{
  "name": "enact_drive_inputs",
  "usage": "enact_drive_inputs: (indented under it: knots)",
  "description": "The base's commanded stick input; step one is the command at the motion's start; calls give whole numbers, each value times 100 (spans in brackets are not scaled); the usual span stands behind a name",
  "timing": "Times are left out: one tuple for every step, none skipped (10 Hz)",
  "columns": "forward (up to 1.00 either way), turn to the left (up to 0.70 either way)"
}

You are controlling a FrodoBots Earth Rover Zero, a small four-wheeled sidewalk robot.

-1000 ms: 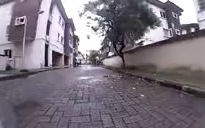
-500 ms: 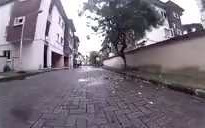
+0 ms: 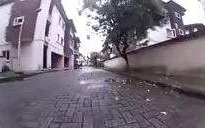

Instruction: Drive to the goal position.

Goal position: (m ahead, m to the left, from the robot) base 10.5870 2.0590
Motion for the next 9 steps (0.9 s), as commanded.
enact_drive_inputs:
  knots:
    - [70,0]
    - [70,0]
    - [70,0]
    - [70,0]
    - [70,0]
    - [70,0]
    - [70,0]
    - [70,0]
    - [70,0]
